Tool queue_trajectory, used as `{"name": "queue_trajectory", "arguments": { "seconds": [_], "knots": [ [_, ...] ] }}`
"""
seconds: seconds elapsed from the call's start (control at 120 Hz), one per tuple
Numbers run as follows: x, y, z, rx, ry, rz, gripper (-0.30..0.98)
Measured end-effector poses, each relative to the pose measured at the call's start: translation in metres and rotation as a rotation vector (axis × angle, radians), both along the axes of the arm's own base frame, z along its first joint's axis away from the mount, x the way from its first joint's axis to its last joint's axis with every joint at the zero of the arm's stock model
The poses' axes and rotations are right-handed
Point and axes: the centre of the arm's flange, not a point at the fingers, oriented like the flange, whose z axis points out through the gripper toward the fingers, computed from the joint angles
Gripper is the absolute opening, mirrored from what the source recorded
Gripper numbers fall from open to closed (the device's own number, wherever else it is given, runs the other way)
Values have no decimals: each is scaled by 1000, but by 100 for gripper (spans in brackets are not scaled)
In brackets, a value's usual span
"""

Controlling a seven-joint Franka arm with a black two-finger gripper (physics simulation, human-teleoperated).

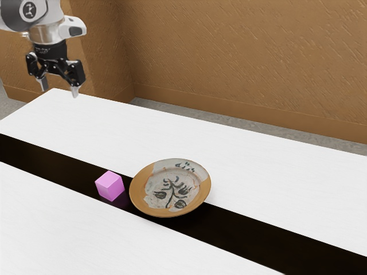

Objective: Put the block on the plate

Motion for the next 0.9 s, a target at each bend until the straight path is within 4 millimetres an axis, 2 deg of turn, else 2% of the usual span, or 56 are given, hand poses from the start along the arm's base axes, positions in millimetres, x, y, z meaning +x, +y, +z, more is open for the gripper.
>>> {"name": "queue_trajectory", "arguments": {
  "seconds": [0.1,0.183,0.333,0.467,0.558,0.775,0.9],
  "knots": [
    [2,0,-4,6,1,14,69],
    [1,1,-20,4,30,28,69],
    [-11,-1,-116,-12,178,33,69],
    [-22,-10,-166,-18,247,26,69],
    [-32,-21,-211,-28,275,6,69],
    [-18,-24,-265,-26,202,-29,69],
    [-4,-25,-279,-21,146,-51,69]
  ]
}}
